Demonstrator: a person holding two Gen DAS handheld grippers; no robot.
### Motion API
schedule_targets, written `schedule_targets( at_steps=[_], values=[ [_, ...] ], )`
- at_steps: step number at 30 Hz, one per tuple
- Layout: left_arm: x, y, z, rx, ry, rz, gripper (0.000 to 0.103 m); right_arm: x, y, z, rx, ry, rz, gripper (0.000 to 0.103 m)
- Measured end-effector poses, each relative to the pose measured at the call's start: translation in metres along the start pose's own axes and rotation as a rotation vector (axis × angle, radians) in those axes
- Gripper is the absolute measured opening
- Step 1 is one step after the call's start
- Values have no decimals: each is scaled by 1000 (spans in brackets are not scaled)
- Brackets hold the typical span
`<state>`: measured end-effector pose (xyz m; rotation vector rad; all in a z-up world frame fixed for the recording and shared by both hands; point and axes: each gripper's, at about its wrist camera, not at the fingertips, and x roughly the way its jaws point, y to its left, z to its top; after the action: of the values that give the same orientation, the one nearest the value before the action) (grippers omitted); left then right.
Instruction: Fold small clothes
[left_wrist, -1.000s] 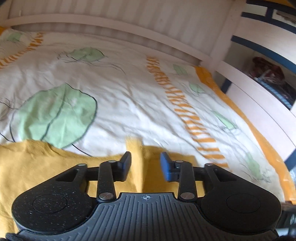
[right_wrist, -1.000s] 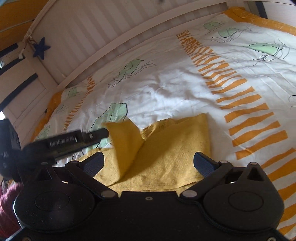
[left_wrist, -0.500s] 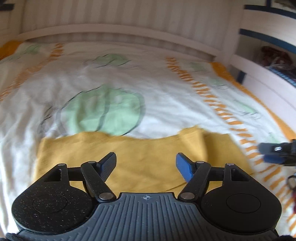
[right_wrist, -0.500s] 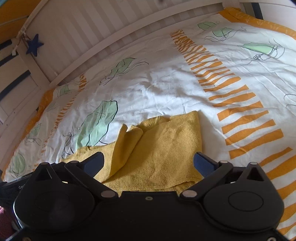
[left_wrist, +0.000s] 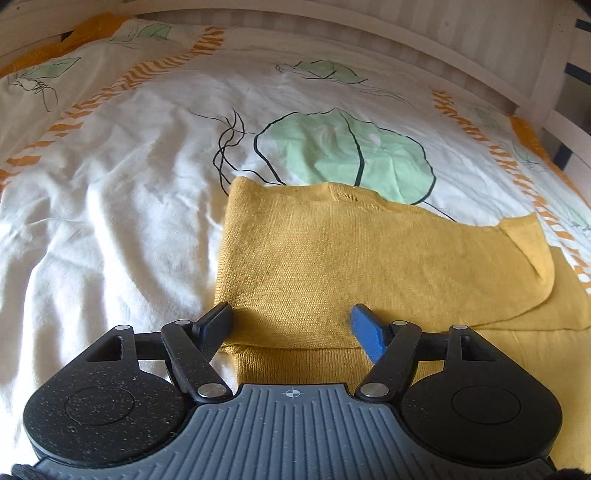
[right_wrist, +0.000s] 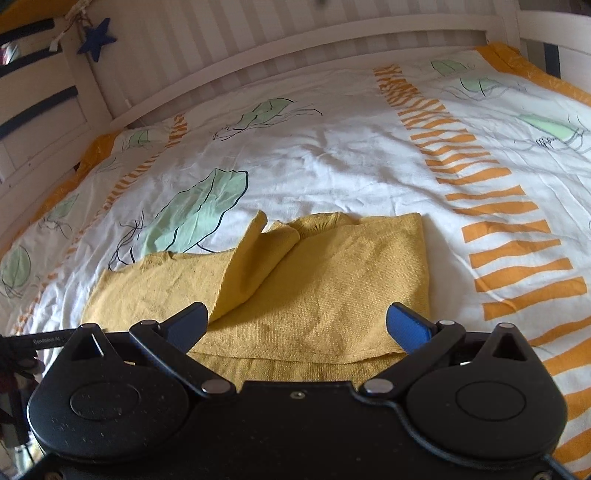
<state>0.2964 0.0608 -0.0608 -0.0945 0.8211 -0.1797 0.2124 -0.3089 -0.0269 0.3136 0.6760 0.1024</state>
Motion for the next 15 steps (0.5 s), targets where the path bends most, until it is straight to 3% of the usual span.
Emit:
schedule_targets(
  at_steps=[8,15],
  values=[
    [4,4,-9,52,-12,-46,77,13,33,-2,-137,-29,-37,102],
    [9,-4,-6,69,8,-36,90,64,66,19,-163,7,-61,102]
  ],
)
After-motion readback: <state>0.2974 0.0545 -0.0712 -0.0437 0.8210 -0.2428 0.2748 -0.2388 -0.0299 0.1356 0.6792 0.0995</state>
